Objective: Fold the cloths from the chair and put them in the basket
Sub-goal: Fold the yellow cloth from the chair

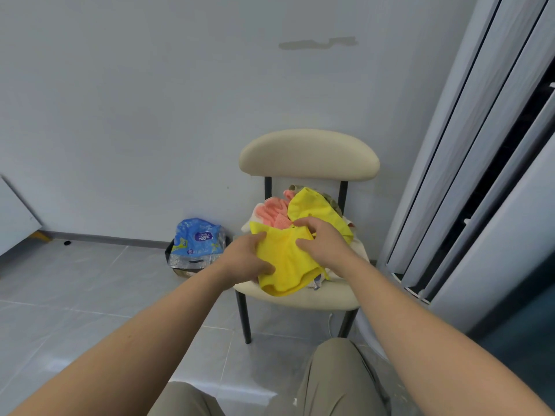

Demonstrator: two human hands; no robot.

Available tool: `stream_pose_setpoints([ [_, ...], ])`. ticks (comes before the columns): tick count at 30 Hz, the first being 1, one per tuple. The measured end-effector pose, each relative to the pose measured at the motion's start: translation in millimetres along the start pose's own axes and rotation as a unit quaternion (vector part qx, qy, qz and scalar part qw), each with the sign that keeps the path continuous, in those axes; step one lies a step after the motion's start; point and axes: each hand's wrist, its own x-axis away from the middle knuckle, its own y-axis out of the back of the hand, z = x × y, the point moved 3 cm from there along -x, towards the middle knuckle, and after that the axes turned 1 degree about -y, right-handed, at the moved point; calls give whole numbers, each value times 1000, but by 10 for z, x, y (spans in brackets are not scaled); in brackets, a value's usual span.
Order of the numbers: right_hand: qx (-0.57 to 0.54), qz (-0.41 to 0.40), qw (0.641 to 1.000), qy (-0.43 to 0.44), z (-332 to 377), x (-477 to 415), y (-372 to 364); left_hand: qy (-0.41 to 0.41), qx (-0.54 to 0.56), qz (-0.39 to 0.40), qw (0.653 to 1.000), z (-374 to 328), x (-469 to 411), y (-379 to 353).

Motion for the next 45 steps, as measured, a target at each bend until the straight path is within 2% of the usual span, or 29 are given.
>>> stream_pose_setpoints([
  [3,61,2,997,53,75,45,-104,-19,-7,-13,1000,-84,51,-18],
  [8,89,12,991,98,138,152,-266,-47,-21,-18,999,-155,117,-49],
  [16,-26,44,995,87,172,240,-353,-65,62,-19,996,-153,172,-49],
  [20,-83,47,994,55,193,279,-352,-77,134,-70,985,-175,163,-39],
  [24,-159,64,985,28,193,296,-368,-99,138,-110,979,-238,231,-9],
  [28,-233,61,971,7,221,291,-327,-61,167,-95,980,-157,181,19],
  [31,-184,12,983,27,188,216,-280,-35,181,-66,981,-137,165,43],
  [37,-38,-50,994,93,175,124,-263,-53,187,14,981,-199,198,27],
  [39,-20,-72,993,93,159,95,-274,-58,193,38,979,-213,218,14],
  [42,-18,-76,994,80,123,82,-295,-84,144,67,984,-229,251,-5],
  [45,9,-78,994,79,89,92,-277,-64,93,72,991,-170,214,1],
])
